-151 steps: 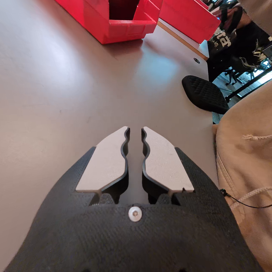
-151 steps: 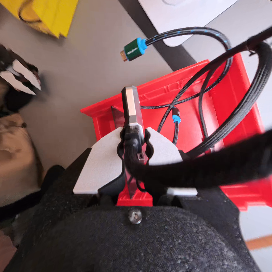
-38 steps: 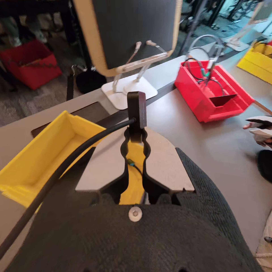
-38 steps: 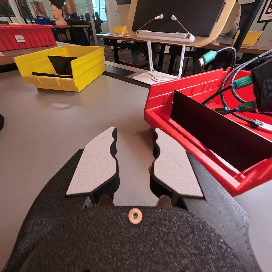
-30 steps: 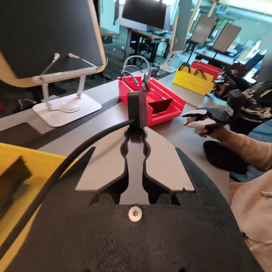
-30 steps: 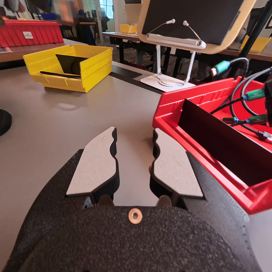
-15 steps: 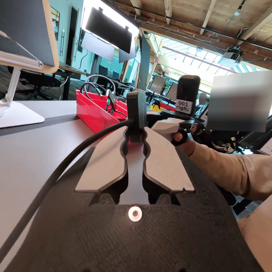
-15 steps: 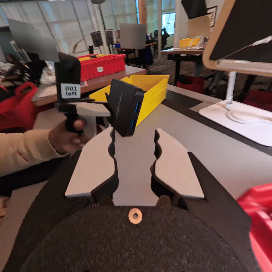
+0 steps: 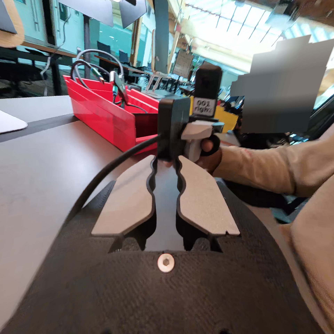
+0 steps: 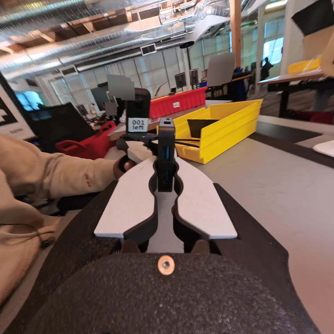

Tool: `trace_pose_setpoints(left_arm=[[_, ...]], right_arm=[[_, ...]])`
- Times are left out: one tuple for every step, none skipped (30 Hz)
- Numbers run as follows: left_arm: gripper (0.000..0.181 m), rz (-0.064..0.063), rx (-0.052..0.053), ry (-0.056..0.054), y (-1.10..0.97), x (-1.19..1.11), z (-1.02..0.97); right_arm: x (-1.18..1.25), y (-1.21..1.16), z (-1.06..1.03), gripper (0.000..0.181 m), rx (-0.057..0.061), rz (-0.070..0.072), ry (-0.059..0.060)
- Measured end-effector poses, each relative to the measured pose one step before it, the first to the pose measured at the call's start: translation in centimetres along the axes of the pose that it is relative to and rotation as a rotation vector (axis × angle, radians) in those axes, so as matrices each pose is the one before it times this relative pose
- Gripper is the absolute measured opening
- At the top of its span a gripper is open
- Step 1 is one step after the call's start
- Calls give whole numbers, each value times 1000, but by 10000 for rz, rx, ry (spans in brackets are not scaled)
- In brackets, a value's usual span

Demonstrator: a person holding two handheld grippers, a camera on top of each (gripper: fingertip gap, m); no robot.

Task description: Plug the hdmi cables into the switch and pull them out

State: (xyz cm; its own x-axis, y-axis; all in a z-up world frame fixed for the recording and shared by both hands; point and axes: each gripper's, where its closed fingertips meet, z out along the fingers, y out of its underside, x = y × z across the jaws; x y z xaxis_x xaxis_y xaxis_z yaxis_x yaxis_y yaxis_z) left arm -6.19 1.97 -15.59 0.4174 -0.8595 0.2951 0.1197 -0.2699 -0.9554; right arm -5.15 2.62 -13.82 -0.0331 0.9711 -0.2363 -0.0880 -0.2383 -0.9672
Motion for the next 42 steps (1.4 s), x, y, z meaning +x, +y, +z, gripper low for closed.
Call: trace_pose_setpoints(left_arm=[[18, 492, -260, -380, 163, -357, -203], [17, 570, -207, -434, 48, -400, -247], [17, 635, -108, -442, -157, -352, -284], [17, 660, 15, -463, -373, -333, -285], [17, 665, 48, -399, -443, -226, -247], [19, 621, 11, -371, -381, -202, -187], [22, 498, -10, -279, -298, -114, -109], [25, 279, -66, -128, -125, 19, -32], [28, 111, -62, -41, -25, 90, 21], [29, 24, -31, 8, 40, 127, 52], [31, 23, -63, 2, 114, 87, 64], [33, 133, -90, -62, 153, -2, 51], [34, 291, -121, -83, 165, 12, 35], [35, 459, -176, -101, 206, 38, 30], [36, 594, -222, -65, 257, 145, 39], [38, 647, -258, 62, 322, 370, 75], [40, 613, -329, 155, 429, 528, 147], [41, 549, -352, 330, 508, 803, 211], [39, 452, -357, 341, 507, 836, 253], [35, 340, -278, 213, 388, 647, 270], [25, 193, -133, 185, 199, 551, 211], [23, 43, -71, 154, 121, 313, 92], [21, -211, 61, 170, -75, 95, -41], [19, -461, 292, 150, -367, -130, -186], [18, -601, 467, 90, -551, -324, -289], [17, -683, 546, 43, -599, -458, -360], [16, -793, 624, 67, -683, -498, -395], [15, -919, 778, 89, -902, -525, -502], [14, -1038, 943, 148, -1157, -509, -583], [14, -1084, 943, 255, -1184, -371, -555], [14, -1025, 831, 297, -1003, -241, -440], [14, -863, 684, 251, -719, -180, -333], [14, -658, 537, 204, -415, -116, -201], [14, -493, 355, 159, -108, -70, -47], [14, -333, 157, 140, 183, 15, 84], [14, -132, -54, 113, 456, 90, 220], [14, 53, -187, 106, 592, 189, 306], [14, 103, -267, 155, 628, 317, 335], [14, 55, -256, 261, 492, 469, 308], [15, -43, -114, 163, 162, 280, 165], [16, -60, -228, 92, 212, 116, 73], [18, -27, -391, -35, 370, -124, 20]], right_arm=[[229, -239, -228, 13, -71, -554, 319], [323, -272, -284, 13, -77, -531, 349], [389, -237, -324, 13, -103, -543, 353], [532, -158, -332, 13, -158, -644, 456], [580, -10, -324, 13, -222, -754, 508], [485, 61, -250, 13, -231, -738, 457], [396, 82, -168, 13, -181, -638, 432], [151, 50, -78, 13, -113, -554, 308], [-121, 79, 61, 13, -136, -431, 141], [-288, 159, 201, 13, -198, -399, 77], [-361, 235, 296, 13, -251, -409, 72], [-497, 354, 363, 13, -328, -426, 4], [-660, 389, 369, 13, -336, -449, -102], [-682, 393, 355, 13, -334, -465, -111], [-713, 384, 343, 13, -330, -460, -146], [-813, 318, 310, 13, -292, -382, -271], [-800, 175, 251, 13, -206, -247, -333], [-761, 99, 207, 13, -149, -143, -391], [-797, 82, 161, 13, -130, -59, -488], [-647, 44, 118, 13, -90, 14, -408], [-425, -51, 53, 13, -4, 44, -259], [-358, 57, -11, 13, -50, 87, -270], [-32, -3, -93, 14, 52, 145, -84], [254, -349, -187, 15, 339, 315, 65], [558, -538, -258, 18, 456, 538, 158], [643, -669, -295, 21, 502, 703, 104], [729, -636, -332, 25, 463, 785, 106], [726, -521, -373, 25, 414, 714, 131], [538, -432, -352, 26, 420, 545, 74], [437, -248, -254, 27, 324, 435, 81], [221, -15, -72, 30, 150, 335, 13], [-60, 139, 147, 35, 10, 302, -110], [-321, 129, 290, 40, -37, 286, -209], [-470, -3, 344, 44, 15, 182, -208], [-531, -153, 350, 46, 80, 62, -168], [-570, -243, 330, 47, 125, 66, -181], [-552, -274, 269, 46, 150, 131, -210], [-436, -256, 162, 44, 160, 184, -201], [-230, -235, -1, 33, 143, 163, -130], [-94, -94, -180, 22, 28, 53, -132], [-201, 23, -219, 19, -115, 43, -283], [-91, 136, -236, 17, -265, -45, -203]])
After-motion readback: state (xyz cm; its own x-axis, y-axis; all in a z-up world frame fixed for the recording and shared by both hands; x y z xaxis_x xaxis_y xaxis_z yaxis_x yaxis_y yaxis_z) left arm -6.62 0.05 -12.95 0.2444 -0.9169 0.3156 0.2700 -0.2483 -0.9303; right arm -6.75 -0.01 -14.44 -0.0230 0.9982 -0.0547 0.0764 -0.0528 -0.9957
